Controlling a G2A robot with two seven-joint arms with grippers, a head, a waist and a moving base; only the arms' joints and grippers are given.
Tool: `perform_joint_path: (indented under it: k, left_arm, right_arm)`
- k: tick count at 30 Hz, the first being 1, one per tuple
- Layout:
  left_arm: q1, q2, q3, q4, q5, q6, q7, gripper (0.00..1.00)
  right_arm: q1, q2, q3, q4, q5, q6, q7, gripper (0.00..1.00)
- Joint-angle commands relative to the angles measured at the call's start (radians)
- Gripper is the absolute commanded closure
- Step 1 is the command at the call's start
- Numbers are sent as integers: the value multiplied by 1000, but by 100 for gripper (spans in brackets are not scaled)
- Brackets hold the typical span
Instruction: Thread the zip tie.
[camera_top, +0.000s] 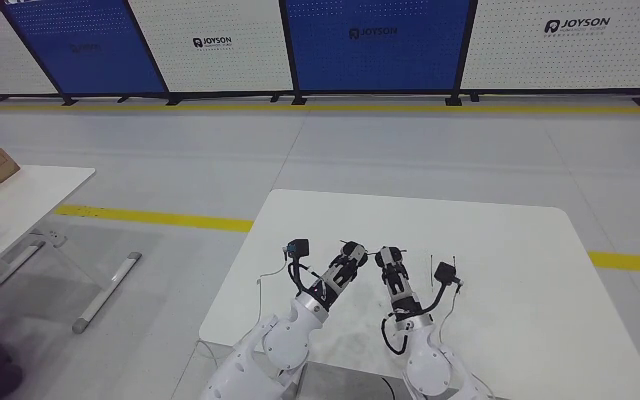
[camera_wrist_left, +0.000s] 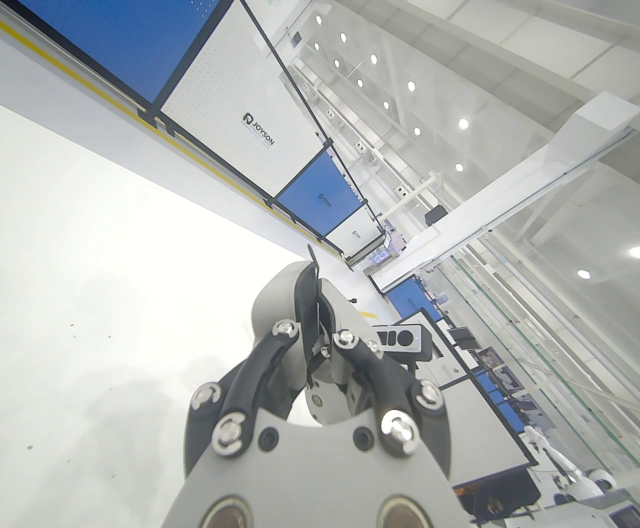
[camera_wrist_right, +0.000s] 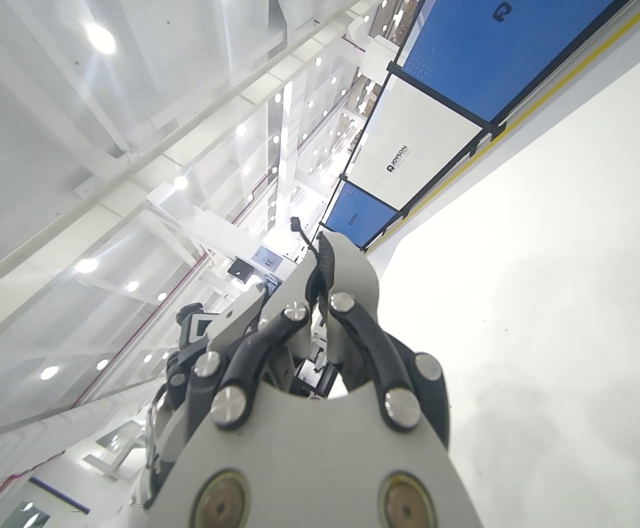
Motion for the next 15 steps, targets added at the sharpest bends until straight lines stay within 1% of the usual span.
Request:
perform_joint_path:
  k: [1, 3, 5, 8, 15]
  left_arm:
    - [0, 0, 0, 0, 0, 0, 0, 100]
    - [0, 0, 0, 0, 0, 0, 0, 100]
    - [0, 0, 0, 0, 0, 0, 0, 100]
    - [0, 0, 0, 0, 0, 0, 0, 100]
    - [0, 0, 0, 0, 0, 0, 0, 100]
  right_arm:
    - [5, -2, -4, 8, -5, 3, 3, 100]
    - [11, -6, -7, 17, -8, 6, 4, 100]
    - [12, -8, -7, 20, -4, -3, 6, 100]
    - [2, -7, 6, 12, 0, -23, 4, 100]
    - [-12, -7, 32, 1, -8, -30, -4, 100]
